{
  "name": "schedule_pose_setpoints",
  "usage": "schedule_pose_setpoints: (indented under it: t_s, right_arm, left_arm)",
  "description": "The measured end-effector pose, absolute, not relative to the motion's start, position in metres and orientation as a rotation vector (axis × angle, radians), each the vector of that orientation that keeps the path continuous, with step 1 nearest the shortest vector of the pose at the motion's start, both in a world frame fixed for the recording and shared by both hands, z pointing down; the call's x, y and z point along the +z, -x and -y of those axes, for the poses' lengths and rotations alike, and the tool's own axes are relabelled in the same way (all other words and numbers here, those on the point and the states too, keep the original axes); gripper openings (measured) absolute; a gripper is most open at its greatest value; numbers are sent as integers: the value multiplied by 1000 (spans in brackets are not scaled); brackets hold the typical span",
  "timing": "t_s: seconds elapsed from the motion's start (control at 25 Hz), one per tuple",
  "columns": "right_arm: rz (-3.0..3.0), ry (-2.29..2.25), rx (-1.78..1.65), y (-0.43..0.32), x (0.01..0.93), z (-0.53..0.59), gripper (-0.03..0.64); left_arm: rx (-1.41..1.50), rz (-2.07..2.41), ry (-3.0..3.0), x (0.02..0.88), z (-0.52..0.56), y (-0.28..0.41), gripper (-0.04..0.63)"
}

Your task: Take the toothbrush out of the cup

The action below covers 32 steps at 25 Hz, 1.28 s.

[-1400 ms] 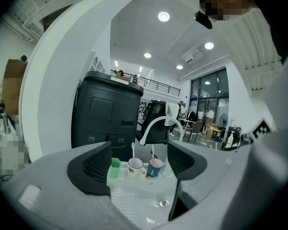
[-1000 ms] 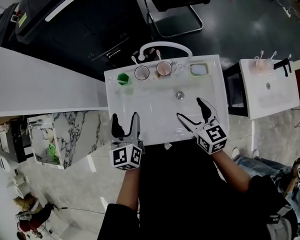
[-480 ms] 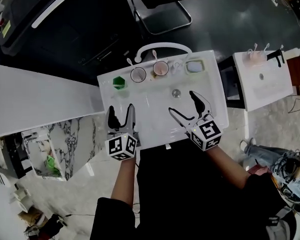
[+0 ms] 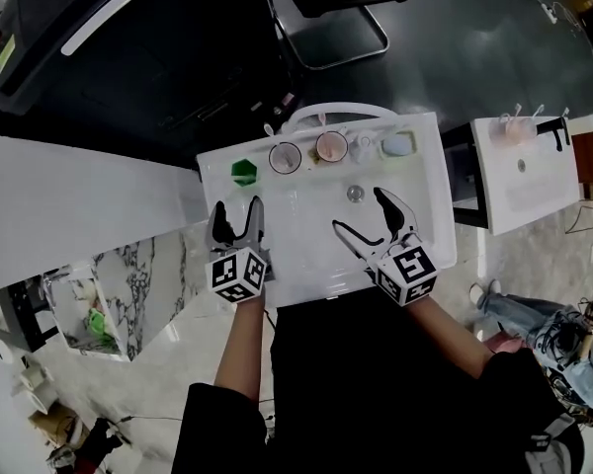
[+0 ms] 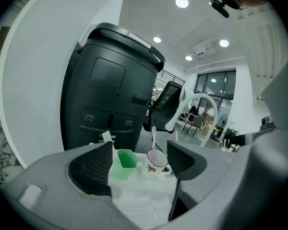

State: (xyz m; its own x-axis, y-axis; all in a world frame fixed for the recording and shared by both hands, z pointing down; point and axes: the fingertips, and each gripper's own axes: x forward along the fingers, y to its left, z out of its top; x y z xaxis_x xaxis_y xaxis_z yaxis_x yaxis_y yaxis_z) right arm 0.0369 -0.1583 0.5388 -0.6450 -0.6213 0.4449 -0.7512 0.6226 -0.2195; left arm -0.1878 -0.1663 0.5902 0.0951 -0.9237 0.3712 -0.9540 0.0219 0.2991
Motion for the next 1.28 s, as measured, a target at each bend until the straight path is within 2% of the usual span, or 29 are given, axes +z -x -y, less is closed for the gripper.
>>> schedule_pose_setpoints:
  t_s: [0.84,0.96,1.12,1.28]
  right_arm:
    - [2452,-1072,614,-30,566,171,415]
    - [2446,-1081,616,-30,569,175,415]
    - [2437,-1091,620,-31,572,178,414]
    - [2402,-1145,615,-39,575,181,413]
  left_arm:
    - [15,1852,-1762,665,215,228,337]
    - [17,1847,-1761,670,219,228,308]
    - [16,1842,-1771,673,225,227,236]
    - [10,1847,-1772,675,227,228,215]
